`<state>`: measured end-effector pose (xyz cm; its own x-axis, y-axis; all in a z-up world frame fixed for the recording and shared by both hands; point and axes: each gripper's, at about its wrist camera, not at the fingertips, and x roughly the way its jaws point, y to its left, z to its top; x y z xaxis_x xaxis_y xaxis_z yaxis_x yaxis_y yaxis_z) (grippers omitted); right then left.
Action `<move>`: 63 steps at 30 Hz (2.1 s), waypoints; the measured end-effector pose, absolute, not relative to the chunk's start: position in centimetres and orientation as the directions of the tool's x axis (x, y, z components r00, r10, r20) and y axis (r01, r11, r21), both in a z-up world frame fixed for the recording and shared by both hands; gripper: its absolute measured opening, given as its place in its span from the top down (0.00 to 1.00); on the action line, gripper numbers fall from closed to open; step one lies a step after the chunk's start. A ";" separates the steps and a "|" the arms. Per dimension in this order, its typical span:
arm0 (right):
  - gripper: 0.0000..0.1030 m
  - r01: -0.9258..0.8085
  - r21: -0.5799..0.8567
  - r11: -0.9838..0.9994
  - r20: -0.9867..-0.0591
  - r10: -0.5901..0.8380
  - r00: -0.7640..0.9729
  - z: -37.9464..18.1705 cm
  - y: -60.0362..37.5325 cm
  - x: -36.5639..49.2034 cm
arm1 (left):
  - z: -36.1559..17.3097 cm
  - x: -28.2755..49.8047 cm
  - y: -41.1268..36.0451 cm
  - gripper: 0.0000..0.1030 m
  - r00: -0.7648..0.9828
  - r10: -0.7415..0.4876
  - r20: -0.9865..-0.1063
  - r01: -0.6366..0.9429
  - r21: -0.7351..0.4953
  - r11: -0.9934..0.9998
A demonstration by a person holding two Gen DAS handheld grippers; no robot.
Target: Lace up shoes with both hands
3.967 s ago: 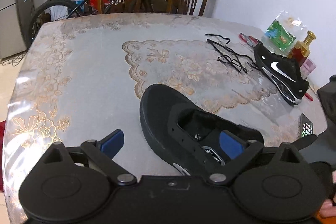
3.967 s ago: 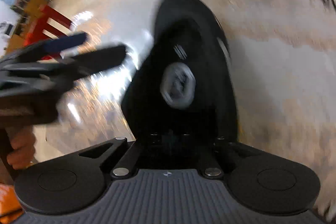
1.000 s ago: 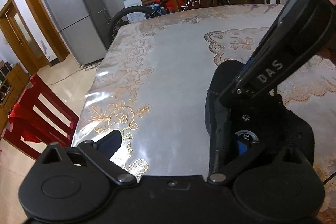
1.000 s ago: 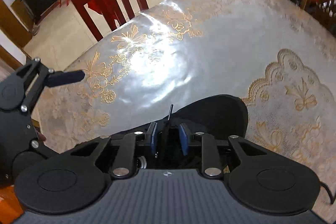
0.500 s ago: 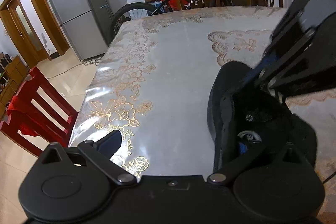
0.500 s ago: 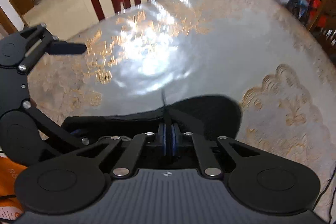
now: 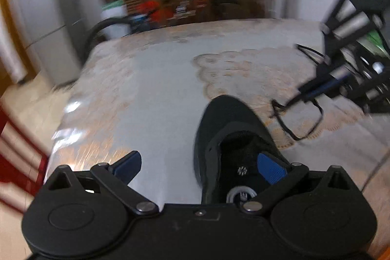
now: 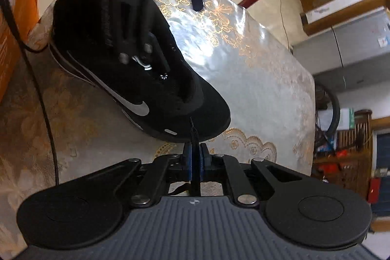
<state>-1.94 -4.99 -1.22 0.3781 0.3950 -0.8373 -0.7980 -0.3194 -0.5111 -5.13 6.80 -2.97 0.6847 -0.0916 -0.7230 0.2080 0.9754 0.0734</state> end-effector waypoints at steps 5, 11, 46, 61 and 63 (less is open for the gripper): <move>0.94 -0.830 -0.498 -0.253 -0.824 0.436 0.362 -1.2 -5.3 -1.1 | -4.2 -1.6 8.2 0.02 0.583 -0.308 -0.752 0.420 -0.046 0.906; 0.94 -0.858 -0.461 -0.227 -0.825 0.466 0.320 -2.3 -6.0 -1.1 | -5.8 0.8 9.4 0.04 0.465 -0.387 -0.796 0.464 -0.153 0.872; 0.94 -0.867 -0.388 -0.311 -0.855 0.472 0.214 -2.5 -5.9 -0.3 | -7.4 3.7 9.7 0.03 0.337 -0.475 -0.813 0.462 -0.297 0.836; 0.94 -0.801 -0.387 -0.456 -0.883 0.433 0.180 -3.7 -5.2 0.9 | -7.2 3.3 9.3 0.03 0.365 -0.460 -0.810 0.423 -0.296 0.857; 0.94 -0.793 -0.397 -0.462 -0.880 0.439 0.185 -3.6 -4.9 0.9 | -7.2 3.2 9.3 0.03 0.369 -0.454 -0.811 0.418 -0.292 0.860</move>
<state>0.91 -4.85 -3.63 0.1846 0.4385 -0.8795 -0.7933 -0.4617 -0.3967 3.22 9.34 -7.19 0.3688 -0.4544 -0.8108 0.4179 0.8603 -0.2921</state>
